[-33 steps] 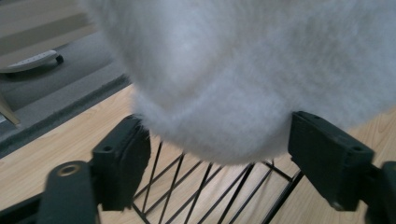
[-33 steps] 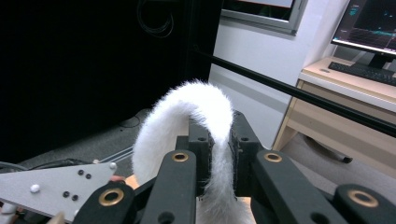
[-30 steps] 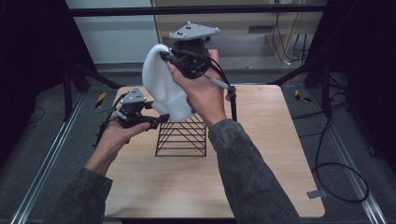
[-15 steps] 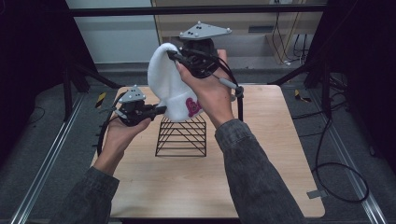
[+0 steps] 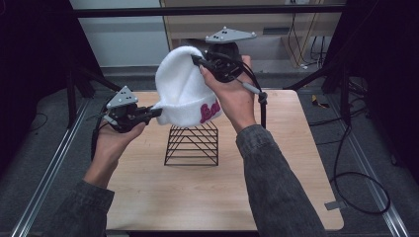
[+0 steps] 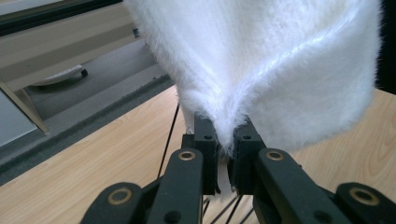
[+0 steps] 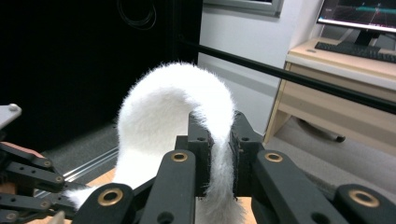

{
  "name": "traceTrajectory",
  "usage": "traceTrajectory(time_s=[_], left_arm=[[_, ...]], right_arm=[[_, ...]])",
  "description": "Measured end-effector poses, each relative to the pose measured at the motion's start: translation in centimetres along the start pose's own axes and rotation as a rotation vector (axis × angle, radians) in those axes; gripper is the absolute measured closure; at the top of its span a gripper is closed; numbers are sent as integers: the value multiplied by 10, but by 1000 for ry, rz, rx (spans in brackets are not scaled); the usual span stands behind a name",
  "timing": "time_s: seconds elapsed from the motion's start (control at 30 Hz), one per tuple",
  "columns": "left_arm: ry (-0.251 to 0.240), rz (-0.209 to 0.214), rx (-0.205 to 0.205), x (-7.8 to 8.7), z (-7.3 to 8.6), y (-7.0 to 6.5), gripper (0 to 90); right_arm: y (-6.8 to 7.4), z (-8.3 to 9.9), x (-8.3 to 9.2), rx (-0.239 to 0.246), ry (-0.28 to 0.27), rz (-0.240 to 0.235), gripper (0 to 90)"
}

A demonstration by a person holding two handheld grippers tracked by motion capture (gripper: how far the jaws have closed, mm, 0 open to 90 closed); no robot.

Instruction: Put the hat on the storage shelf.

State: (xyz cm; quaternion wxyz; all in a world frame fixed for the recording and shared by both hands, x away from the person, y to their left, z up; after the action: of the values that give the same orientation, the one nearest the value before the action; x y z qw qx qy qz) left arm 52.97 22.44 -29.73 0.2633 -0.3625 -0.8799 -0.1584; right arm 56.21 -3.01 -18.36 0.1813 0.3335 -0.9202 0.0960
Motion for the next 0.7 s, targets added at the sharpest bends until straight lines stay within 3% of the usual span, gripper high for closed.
traceTrajectory(time_s=[0.27, 0.43, 0.57, 0.7], left_arm=[[-9, -17, -28, 10, 3, -12, 836], [-1, -36, -21, 9, 5, -7, 837], [15, -35, -21, 5, 6, -4, 836], [24, 3, 2, -9, 8, -1, 836]], right_arm=[[-1, 19, -2, -16, 21, -29, 817], [-8, 29, -11, -41, 31, -20, 816], [-10, 33, -20, -51, 50, -24, 815], [-13, 39, -29, -46, 75, -17, 815]])
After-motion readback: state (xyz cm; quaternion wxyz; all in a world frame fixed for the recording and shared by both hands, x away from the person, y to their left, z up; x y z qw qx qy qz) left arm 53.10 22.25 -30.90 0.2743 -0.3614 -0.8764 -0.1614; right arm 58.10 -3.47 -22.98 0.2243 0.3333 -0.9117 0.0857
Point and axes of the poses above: each handheld gripper's, and its own axes: x roughly backward along the jaws, z roughly out of its underside, y roughly to its left, the point moved 2 cm from there along -x, roughly forward along the jaws, and after that the axes turned 10 degrees about y, right-handed, at the moved point
